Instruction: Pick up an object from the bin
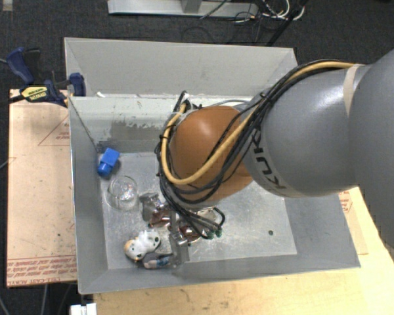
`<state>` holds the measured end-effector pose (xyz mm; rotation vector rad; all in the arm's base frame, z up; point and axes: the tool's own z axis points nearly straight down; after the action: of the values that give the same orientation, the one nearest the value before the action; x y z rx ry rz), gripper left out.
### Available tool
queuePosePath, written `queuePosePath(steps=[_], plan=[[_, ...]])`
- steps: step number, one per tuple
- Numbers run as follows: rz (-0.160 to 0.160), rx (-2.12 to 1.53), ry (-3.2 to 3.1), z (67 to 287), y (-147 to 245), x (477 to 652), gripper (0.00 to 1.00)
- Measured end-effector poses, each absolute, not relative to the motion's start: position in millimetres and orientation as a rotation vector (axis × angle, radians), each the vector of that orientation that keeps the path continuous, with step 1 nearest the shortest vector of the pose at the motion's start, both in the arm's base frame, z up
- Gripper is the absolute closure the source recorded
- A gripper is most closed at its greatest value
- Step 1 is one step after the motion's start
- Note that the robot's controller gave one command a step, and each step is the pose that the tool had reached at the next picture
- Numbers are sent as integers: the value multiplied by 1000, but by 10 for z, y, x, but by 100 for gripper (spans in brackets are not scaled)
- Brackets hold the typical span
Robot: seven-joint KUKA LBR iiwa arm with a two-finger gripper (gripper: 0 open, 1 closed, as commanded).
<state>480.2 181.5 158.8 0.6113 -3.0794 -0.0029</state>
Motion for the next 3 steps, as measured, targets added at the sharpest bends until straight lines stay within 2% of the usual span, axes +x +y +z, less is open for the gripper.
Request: queuePosePath(steps=[1, 2, 3], plan=[[-1, 695, -3063, 1368, 1798, 4831, 0], [-4, 753, -3067, 728, 1902, 4875, 0], [-5, 809, -3049, 718, 2001, 4872, 100]])
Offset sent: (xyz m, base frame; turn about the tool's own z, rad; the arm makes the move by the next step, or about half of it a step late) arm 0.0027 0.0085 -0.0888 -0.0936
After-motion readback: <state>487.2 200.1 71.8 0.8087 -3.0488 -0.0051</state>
